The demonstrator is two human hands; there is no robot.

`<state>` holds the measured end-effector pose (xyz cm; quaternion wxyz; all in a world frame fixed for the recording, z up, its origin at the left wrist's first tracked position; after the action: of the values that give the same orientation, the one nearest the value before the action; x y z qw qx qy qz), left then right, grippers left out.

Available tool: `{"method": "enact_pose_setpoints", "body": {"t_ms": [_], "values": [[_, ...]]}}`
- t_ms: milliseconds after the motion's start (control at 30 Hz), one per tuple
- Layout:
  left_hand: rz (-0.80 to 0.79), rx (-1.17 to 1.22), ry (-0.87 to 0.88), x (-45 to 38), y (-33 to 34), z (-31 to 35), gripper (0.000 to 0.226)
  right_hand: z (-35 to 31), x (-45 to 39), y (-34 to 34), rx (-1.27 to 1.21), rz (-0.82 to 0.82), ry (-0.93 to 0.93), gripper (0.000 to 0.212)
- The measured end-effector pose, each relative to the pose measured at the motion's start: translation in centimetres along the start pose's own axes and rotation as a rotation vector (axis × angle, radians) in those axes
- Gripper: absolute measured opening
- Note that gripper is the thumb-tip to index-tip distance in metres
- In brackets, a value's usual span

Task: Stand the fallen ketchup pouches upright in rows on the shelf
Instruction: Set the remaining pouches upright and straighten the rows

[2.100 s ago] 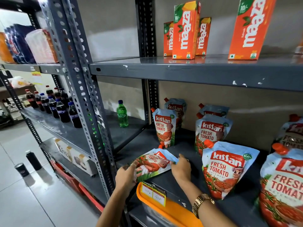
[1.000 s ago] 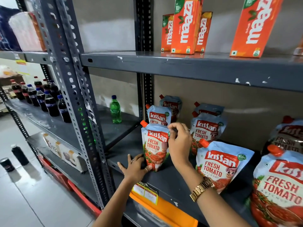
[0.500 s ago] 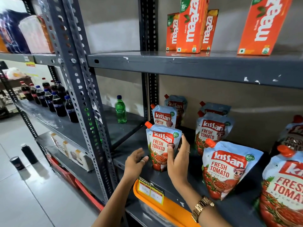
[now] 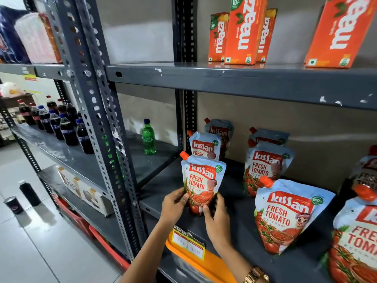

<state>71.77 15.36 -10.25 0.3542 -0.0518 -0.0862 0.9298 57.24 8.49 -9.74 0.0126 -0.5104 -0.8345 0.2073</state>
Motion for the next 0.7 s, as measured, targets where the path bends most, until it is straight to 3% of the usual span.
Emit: {"method": "enact_pose_setpoints", "body": {"t_ms": [400,600,700], "values": [[0.035,-0.091,-0.013,-2.6,-4.0,-0.7,0.033,-0.8,-0.8,4.8,0.010,-0.196,-0.011,0.060],[0.053,-0.158,0.028,-2.0,-3.8,-0.4,0.034,-0.3,-1.0,4.7,0.006,-0.182,-0.001,0.059],[0.083,-0.157,-0.001,-1.8,-4.0,-0.6,0.037,-0.6,-0.8,3.7,-0.022,-0.096,-0.012,0.056]]}}
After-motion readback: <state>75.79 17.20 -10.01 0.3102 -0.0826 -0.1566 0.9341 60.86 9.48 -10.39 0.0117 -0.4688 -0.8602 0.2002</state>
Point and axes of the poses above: each hand's wrist, its own x-axis away from the middle knuckle, its own y-axis out of the palm, z = x × y, the point moved 7 cm from there along -x, towards the middle knuckle, and after that the axes turned 1 degree about -z, right-handed, at the moved point
